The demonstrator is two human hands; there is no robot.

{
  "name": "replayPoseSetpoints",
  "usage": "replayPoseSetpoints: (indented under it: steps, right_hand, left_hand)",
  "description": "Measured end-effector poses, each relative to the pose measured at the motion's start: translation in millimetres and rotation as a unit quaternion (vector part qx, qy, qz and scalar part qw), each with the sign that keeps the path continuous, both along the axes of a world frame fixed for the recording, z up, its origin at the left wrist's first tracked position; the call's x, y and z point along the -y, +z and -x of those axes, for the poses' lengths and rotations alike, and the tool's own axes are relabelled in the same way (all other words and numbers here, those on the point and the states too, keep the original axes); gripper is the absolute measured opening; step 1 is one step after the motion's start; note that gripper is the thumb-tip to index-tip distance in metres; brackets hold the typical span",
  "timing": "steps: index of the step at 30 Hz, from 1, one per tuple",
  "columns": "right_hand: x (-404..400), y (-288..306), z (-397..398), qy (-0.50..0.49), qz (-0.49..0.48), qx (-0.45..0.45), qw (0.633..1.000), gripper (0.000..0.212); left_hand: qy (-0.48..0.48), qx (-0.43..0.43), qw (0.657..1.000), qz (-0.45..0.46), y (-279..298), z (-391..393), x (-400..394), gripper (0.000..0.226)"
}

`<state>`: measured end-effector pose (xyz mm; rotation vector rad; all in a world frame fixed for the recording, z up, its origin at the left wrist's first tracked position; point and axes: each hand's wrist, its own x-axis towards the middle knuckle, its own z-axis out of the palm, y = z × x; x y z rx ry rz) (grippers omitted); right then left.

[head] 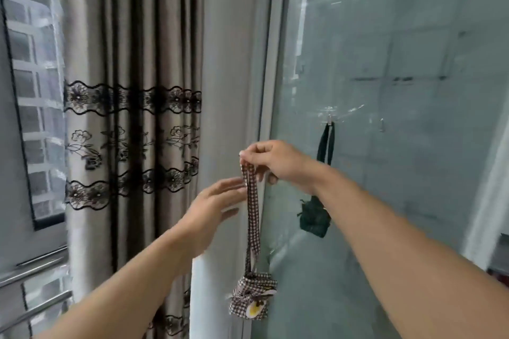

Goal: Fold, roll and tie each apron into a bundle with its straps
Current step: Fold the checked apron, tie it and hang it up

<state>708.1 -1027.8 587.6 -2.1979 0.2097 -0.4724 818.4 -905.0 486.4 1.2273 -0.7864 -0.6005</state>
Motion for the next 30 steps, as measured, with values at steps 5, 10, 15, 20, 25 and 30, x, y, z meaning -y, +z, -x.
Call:
replayPoseSetpoints:
  steps: [5, 10, 15, 20, 25, 30]
  right_hand:
    - [105, 50, 46, -0.067, 0.106, -0.045, 0.991, 0.025]
    - [176, 87, 84, -0.167, 0.189, -0.009, 0.967, 0.010]
    - [239, 103, 101, -0.259, 0.300, -0.015, 0.918, 0.008]
    - [288, 90, 110, -0.390, 0.359, 0.013, 0.848, 0.011]
    - [300, 83, 112, -0.420, 0.412, 0.067, 0.806, 0.014]
    - [305, 72, 106, -0.446, 0.490, 0.038, 0.748, 0.010]
  left_hand:
    - [-0.065, 0.094, 0.993, 0.009, 76, 41, 116, 0.019]
    - [0.008, 0.069, 0.996, 0.048, 102, 73, 202, 0.012]
    - [-0.003, 0.099, 0.994, 0.045, 103, 84, 278, 0.010]
    - [0.036, 0.139, 0.989, 0.045, 106, 93, 337, 0.012]
    - [0.091, 0.163, 0.981, 0.058, 105, 91, 369, 0.013]
    - [0.114, 0.201, 0.972, 0.036, 85, 88, 380, 0.022]
